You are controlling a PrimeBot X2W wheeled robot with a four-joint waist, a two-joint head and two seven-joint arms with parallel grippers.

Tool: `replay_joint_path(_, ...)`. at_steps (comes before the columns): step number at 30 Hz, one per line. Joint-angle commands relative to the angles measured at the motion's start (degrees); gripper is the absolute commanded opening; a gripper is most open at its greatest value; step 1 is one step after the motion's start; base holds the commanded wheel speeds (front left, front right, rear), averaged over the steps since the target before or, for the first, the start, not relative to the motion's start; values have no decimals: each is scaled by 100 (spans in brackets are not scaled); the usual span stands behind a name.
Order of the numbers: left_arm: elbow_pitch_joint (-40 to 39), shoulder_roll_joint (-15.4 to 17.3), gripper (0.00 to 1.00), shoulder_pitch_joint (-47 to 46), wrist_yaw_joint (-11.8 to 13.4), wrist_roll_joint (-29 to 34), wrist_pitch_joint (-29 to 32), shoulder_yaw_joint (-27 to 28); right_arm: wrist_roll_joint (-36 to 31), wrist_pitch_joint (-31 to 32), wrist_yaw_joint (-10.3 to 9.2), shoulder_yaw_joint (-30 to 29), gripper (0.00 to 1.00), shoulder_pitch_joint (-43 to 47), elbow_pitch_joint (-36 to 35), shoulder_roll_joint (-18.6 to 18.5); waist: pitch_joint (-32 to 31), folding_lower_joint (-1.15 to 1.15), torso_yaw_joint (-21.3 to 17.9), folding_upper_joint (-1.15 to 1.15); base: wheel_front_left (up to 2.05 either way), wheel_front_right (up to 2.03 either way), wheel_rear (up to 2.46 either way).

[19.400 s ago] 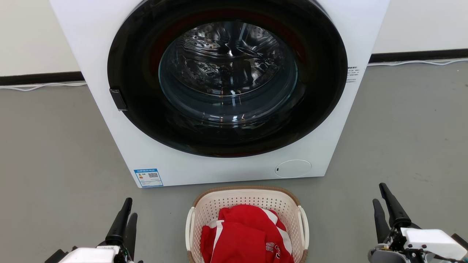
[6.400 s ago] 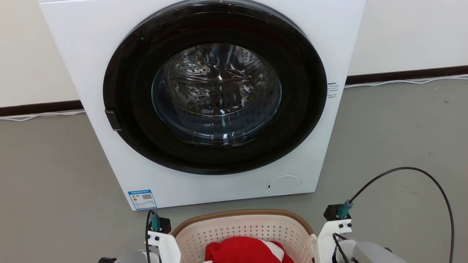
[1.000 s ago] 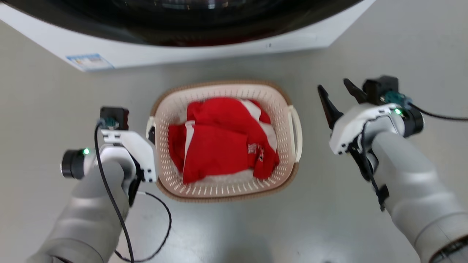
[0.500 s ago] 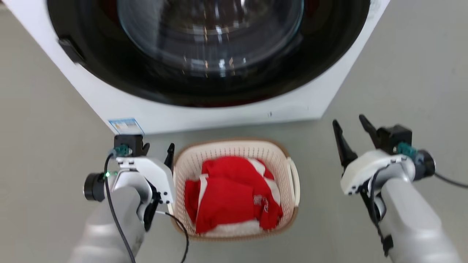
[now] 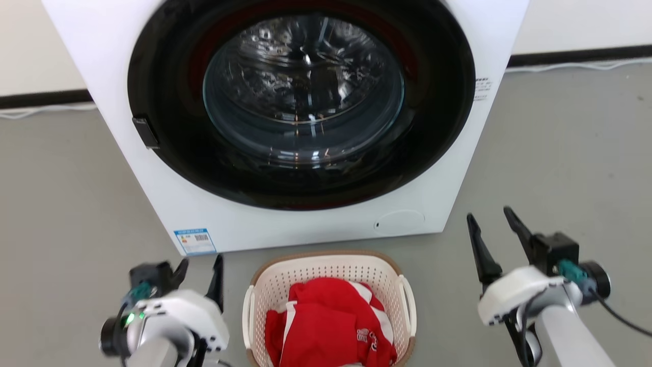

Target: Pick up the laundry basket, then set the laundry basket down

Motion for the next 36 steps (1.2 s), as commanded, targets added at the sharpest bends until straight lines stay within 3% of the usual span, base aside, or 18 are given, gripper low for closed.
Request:
replay_joint_path(1,-240,157,100,21,55,90,-60,310,-56,-77,26,101,100,79,-230,12,-100,0,-17,0,0,0,0)
replay_joint_path(17,-1694,70,100,1524,199,1038,-61,1501,56,-78,26,-135,100,1323,-1440,-32,-435,0,-77,0,0,0,0)
replay_joint_path(29,-1867,-116,100,1796,39,1300,-61,1855,53,-78,26,-303,100,1567,-1587,27,-492,0,-31,0,0,0,0)
replay_joint_path(30,-1714,-190,0,1912,51,1269,0,1660,60,0,0,-434,0,1683,-1421,54,-492,0,-32,0,0,0,0)
replay_joint_path(36,-1463,-319,0,2010,31,1156,73,1672,206,70,-1,-465,0,1778,-1148,111,-491,1,-27,0,0,0,0)
